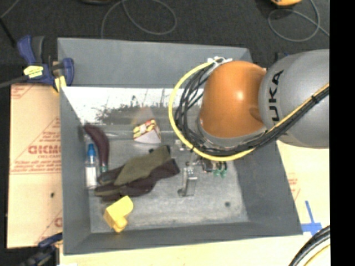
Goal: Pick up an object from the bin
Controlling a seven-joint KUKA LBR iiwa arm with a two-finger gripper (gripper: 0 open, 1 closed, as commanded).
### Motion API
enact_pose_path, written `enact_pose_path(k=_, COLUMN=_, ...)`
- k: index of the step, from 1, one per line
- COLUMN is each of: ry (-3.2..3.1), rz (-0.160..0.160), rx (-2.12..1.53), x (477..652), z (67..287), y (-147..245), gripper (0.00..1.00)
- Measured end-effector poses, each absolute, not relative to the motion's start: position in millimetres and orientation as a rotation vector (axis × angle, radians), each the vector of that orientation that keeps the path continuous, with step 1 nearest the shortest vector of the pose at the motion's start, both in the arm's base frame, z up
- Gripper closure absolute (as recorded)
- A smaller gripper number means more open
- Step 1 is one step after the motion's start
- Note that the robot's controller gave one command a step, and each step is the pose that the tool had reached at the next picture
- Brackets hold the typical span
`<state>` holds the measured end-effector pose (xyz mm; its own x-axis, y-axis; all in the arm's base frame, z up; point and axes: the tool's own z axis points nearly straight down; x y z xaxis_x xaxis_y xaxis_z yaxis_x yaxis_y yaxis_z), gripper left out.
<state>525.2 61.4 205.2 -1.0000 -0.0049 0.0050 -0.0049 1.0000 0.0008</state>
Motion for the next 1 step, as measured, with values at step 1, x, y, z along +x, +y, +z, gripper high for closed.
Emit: enact_pose_path(k=1, ry=-3.144, rz=-0.002, rx=0.005, x=526.4, z=209.4, y=61.1, gripper=0.00)
